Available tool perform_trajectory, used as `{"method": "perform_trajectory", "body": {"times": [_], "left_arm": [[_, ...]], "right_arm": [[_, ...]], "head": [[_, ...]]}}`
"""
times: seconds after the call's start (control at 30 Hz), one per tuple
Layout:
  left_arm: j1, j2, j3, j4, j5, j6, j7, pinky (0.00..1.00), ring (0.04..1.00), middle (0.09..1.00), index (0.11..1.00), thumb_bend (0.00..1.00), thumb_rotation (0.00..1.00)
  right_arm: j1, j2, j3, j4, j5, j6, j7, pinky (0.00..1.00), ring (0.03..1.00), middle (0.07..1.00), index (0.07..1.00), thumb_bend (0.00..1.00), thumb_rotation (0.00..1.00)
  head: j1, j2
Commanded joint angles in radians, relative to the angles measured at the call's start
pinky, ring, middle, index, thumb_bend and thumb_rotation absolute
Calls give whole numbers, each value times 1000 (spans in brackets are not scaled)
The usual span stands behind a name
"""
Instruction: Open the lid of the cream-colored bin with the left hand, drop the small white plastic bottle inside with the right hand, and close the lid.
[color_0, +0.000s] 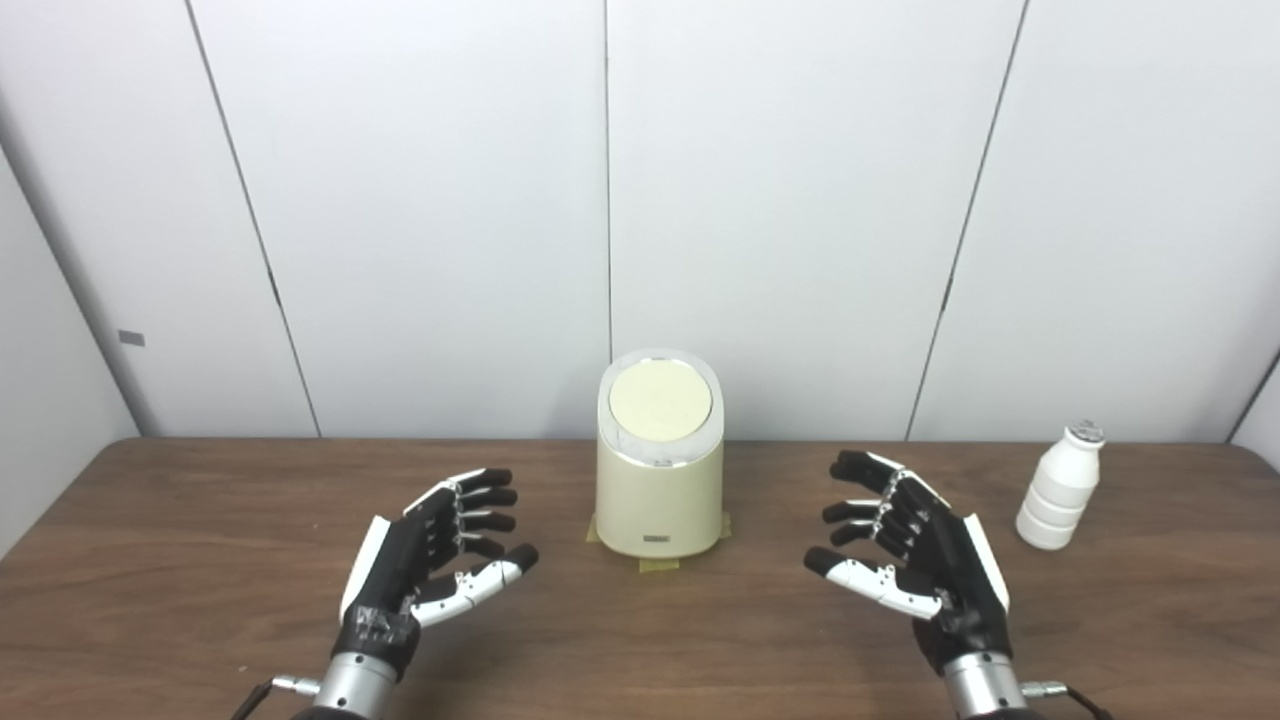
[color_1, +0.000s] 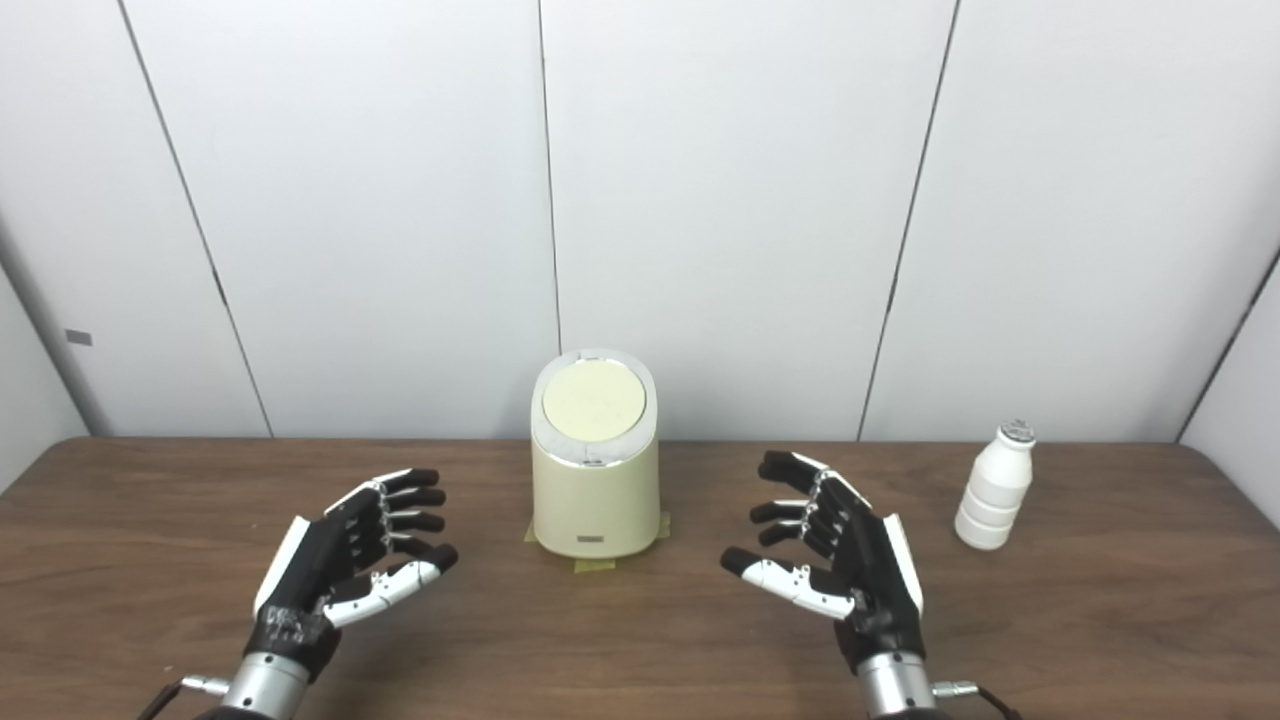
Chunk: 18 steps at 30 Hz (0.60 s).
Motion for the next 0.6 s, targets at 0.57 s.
{"method": "perform_trajectory", "body": {"times": [0.57], "left_arm": [[-46,-19,-5,-26,10,-25,34,537,660,730,769,695,159]], "right_arm": [[-37,-4,-6,2,23,-33,7,486,575,737,739,801,155]], "head": [[10,-4]]}}
